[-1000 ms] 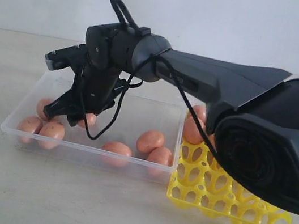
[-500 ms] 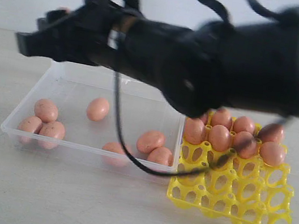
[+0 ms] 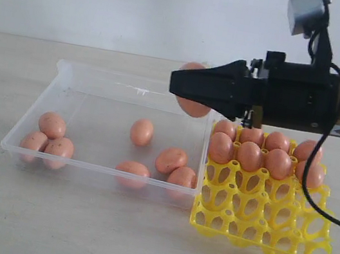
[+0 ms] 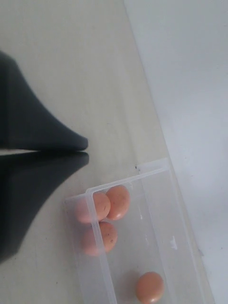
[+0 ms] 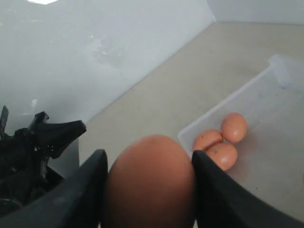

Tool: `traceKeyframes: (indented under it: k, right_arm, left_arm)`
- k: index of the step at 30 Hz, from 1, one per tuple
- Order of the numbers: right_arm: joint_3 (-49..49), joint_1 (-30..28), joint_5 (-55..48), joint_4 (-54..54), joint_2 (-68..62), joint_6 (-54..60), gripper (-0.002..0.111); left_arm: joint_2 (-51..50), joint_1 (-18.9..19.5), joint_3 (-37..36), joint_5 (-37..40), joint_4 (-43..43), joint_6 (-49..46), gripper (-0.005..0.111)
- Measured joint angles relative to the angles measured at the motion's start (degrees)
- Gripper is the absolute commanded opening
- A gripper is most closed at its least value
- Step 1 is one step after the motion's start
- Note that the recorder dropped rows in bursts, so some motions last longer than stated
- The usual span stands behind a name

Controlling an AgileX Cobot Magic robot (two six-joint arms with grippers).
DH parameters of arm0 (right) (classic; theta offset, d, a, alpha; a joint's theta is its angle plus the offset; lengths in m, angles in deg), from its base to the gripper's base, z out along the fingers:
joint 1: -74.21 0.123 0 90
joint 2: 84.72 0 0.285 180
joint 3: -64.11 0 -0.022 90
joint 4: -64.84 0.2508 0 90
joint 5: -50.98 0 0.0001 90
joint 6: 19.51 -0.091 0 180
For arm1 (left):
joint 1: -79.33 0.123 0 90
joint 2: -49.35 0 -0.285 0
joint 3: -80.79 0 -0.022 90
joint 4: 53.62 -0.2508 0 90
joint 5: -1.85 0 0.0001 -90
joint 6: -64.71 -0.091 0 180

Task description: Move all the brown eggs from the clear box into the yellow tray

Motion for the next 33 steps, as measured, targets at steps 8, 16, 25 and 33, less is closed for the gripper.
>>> traceKeyframes:
  k: [8,16,25,33]
  right_arm:
    - [0.57,-4.39,-12.88,-14.31,0.70,-2.42,0.000]
    - [9.59,-4.42,-27.61,-12.84,0.70,9.92,0.000]
    - [9.92,-4.42,-22.31,-7.30,0.70,15.61,0.000]
    - [9.05,-4.42,-20.07,2.86,-7.83,25.58,0.000]
  left_arm:
    - [0.00,0.00,0.00,0.00,0.00,0.00,-0.004]
    - [0.00,0.00,0.00,0.00,0.00,0.00,-0.004]
    - [0.00,0.00,0.00,0.00,0.00,0.00,-0.004]
    - [0.00,0.00,0.00,0.00,0.00,0.00,-0.004]
